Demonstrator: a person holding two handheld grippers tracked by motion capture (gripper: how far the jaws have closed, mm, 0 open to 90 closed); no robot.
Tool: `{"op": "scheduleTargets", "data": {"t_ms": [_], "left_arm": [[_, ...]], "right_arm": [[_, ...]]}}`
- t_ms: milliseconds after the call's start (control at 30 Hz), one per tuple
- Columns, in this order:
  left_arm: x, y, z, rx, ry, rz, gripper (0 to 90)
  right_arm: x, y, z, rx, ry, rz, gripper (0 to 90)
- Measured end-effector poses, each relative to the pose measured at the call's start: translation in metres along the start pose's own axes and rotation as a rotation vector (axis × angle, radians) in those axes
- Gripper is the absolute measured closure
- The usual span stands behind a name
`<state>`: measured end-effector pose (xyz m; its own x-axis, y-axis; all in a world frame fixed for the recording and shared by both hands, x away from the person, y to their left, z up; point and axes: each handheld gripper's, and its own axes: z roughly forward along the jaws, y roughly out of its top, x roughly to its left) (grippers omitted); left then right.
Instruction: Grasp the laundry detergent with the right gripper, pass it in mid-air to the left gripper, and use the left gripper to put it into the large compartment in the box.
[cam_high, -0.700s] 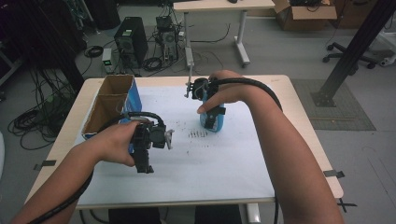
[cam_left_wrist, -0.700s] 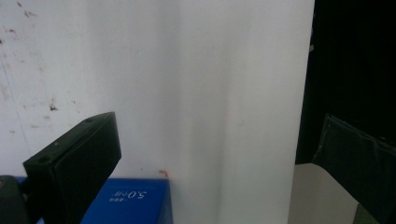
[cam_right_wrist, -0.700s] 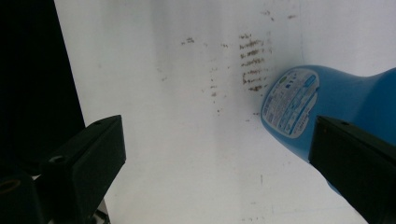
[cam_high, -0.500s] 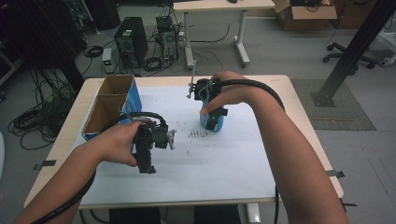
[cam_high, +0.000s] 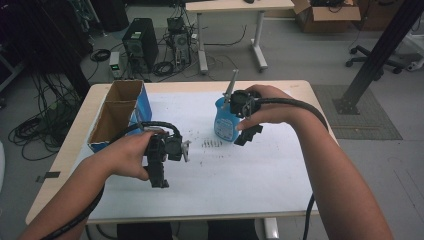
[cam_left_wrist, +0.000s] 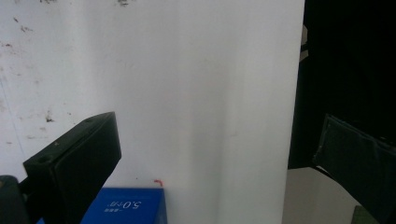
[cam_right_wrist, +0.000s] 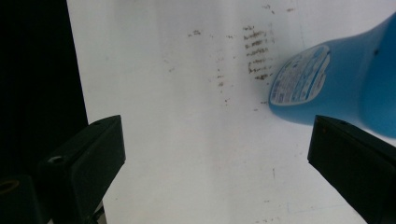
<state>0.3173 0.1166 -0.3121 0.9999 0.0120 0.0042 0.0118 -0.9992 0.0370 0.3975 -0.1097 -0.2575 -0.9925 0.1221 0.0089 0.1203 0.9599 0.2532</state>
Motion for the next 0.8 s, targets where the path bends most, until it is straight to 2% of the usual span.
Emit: {"op": "scheduleTargets", "data": {"t_ms": [67,267,367,800], "left_arm": [[0.000,0.000,-0.001,-0.002,0.003,0.000,0.3],[0.000,-0.002,-0.002,0.000,0.004,0.000,0.3],[0.001,-0.003,-0.001,0.002,-0.001,-0.004,0.3],[0.001,-0.006,-0.002,0.006,0.000,-0.008,0.3]], "right_arm": [[0.001,-0.006,0.001,0.004,-0.006,0.004,3.9],[-0.001,-0.026,0.008,-0.038,-0.012,0.049,3.9],[-0.004,-0.035,0.014,-0.064,-0.012,0.069,3.8],[-0.016,-0.065,0.031,-0.113,-0.006,0.149,4.0]]}}
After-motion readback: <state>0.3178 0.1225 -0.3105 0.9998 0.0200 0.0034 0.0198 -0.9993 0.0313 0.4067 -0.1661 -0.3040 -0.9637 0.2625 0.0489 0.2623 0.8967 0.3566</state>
